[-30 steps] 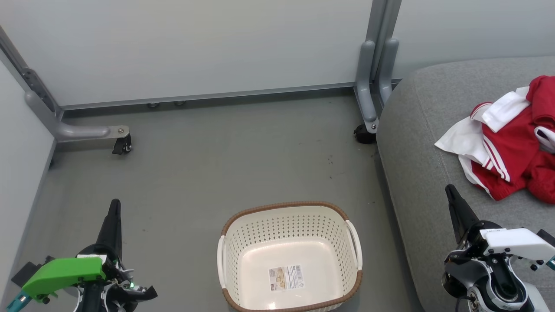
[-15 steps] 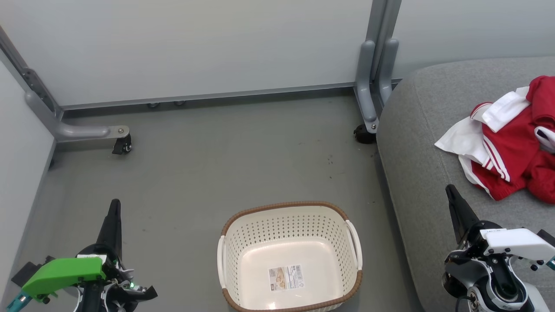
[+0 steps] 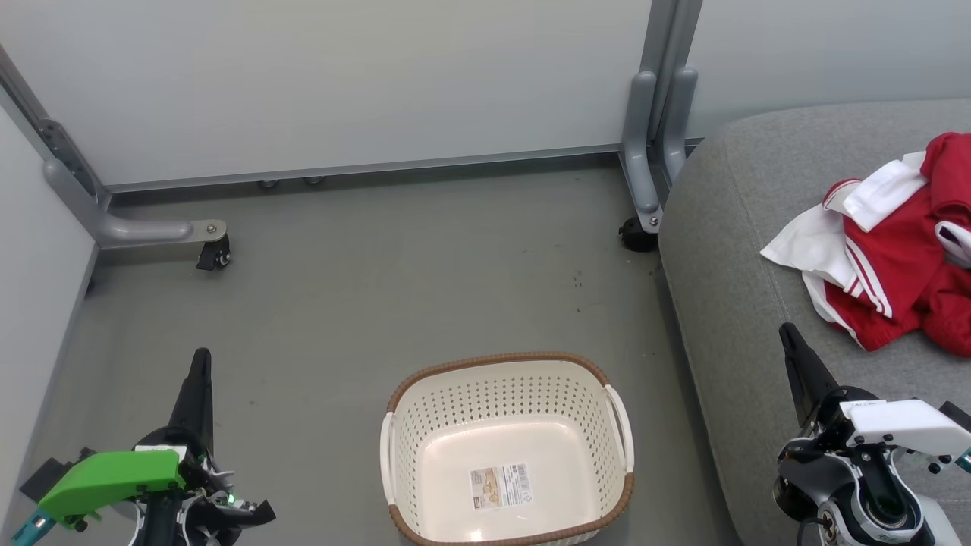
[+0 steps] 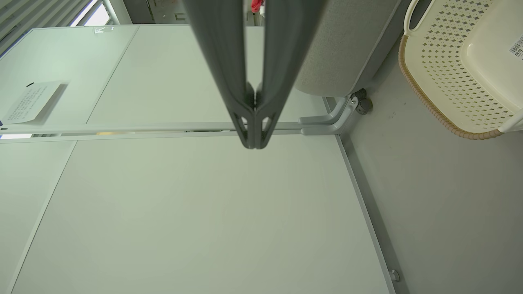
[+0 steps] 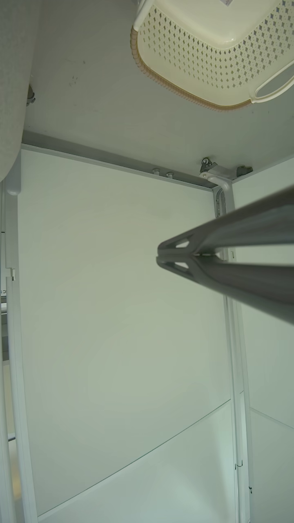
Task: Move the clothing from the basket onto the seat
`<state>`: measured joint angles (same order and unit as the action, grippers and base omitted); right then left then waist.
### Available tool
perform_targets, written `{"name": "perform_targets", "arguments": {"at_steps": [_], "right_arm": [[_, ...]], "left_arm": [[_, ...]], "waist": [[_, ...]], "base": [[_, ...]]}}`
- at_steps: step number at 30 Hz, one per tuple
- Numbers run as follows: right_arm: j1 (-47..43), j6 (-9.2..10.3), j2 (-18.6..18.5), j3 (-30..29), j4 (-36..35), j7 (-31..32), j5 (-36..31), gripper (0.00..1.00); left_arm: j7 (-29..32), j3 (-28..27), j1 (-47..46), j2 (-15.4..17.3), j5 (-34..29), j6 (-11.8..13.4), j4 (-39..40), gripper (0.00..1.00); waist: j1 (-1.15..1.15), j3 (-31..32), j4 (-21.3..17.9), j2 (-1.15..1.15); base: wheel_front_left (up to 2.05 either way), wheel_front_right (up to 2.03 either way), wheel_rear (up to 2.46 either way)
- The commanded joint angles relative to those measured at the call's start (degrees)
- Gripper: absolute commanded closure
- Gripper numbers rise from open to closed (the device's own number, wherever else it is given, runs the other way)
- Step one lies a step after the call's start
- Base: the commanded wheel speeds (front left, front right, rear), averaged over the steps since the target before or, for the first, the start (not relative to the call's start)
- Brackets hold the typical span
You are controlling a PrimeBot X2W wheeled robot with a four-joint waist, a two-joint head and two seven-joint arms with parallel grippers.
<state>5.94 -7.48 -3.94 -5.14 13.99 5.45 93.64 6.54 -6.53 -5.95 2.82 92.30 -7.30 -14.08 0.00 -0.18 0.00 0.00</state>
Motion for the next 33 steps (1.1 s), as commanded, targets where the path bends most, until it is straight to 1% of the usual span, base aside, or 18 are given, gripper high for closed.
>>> {"name": "perform_targets", "arguments": {"at_steps": [1,33], "right_arm": [[0.4,-0.02,0.2,-0.2,0.1,0.1,-0.3,1.00],[0.4,-0.02,0.4,-0.6,0.1,0.5,-0.6,1.00]], "left_arm": [[0.2,-0.1,-0.6,0.1,0.2,-0.4,0.0,1.00],[0.2,-0.1,-0.6,0.1,0.2,-0.4,0.0,1.00]], "waist": [[0.00,0.0,0.0,0.00],[0.00,0.0,0.0,0.00]], "base": [[0.00,0.00,0.00],[0.00,0.00,0.00]]}}
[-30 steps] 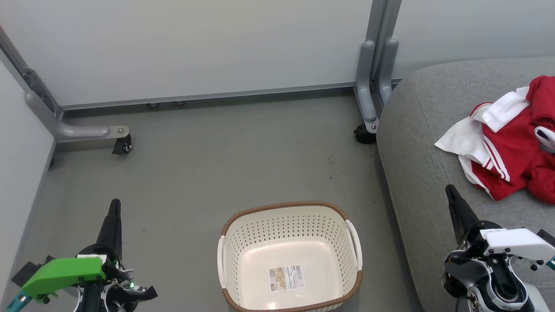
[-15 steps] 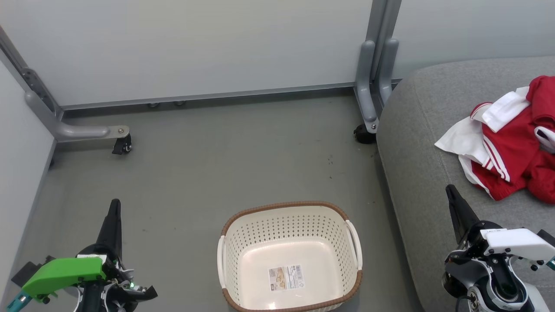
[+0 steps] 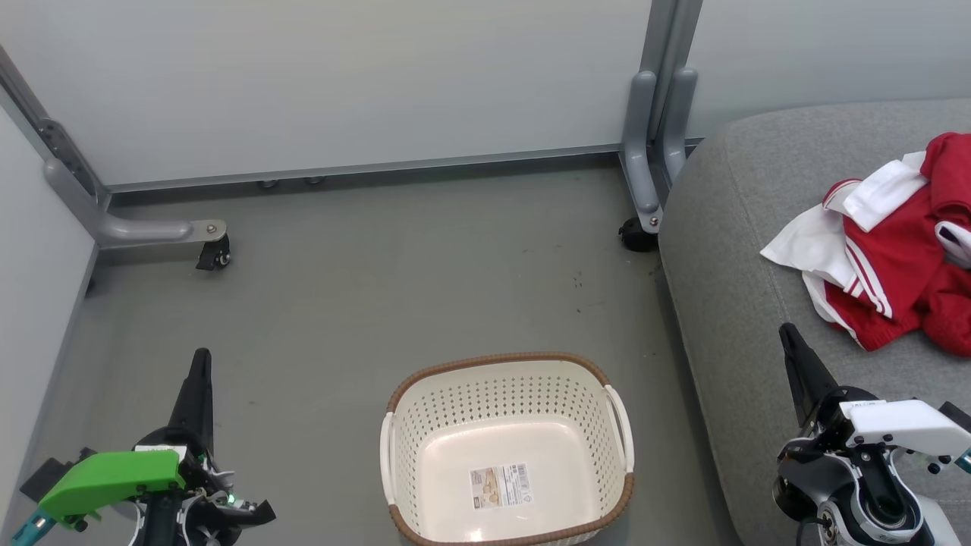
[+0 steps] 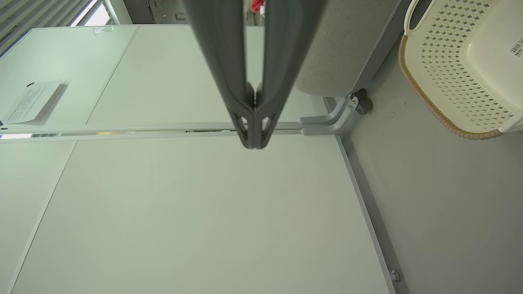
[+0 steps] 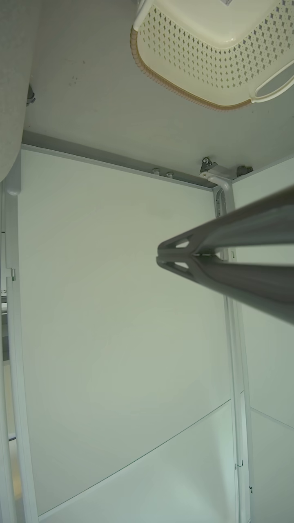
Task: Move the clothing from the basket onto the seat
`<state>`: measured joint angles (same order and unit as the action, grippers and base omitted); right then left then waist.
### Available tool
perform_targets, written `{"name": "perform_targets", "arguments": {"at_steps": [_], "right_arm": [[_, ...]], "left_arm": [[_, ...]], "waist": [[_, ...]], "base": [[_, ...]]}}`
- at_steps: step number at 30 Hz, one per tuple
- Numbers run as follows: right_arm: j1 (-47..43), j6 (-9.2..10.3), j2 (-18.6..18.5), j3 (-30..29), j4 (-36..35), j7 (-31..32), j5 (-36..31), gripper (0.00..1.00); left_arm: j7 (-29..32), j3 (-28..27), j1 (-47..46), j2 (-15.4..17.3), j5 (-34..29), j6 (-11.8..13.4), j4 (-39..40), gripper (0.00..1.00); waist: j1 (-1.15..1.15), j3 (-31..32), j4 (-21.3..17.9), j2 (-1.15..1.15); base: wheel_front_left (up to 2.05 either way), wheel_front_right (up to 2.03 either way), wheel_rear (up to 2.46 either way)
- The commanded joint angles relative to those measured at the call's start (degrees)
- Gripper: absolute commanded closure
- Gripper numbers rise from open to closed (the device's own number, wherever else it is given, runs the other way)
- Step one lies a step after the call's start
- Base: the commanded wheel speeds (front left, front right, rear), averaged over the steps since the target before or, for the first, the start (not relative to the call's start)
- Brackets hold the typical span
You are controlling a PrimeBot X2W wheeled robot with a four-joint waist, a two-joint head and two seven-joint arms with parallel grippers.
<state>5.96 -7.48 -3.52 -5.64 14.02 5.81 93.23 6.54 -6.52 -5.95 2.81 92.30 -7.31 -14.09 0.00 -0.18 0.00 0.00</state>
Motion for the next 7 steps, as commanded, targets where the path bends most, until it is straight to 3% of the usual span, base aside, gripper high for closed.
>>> {"name": "perform_targets", "arguments": {"at_steps": [1,7], "right_arm": [[0.4,-0.02,0.0,-0.1,0.1,0.1,-0.2,1.00],[0.4,-0.02,0.1,-0.2,0.1,0.1,-0.3,1.00]], "left_arm": [[0.2,-0.1,-0.6,0.1,0.2,-0.4,0.0,1.00],[0.2,-0.1,-0.6,0.1,0.2,-0.4,0.0,1.00]], "waist": [[0.00,0.0,0.0,0.00],[0.00,0.0,0.0,0.00]], "base": [[0.00,0.00,0.00],[0.00,0.00,0.00]]}}
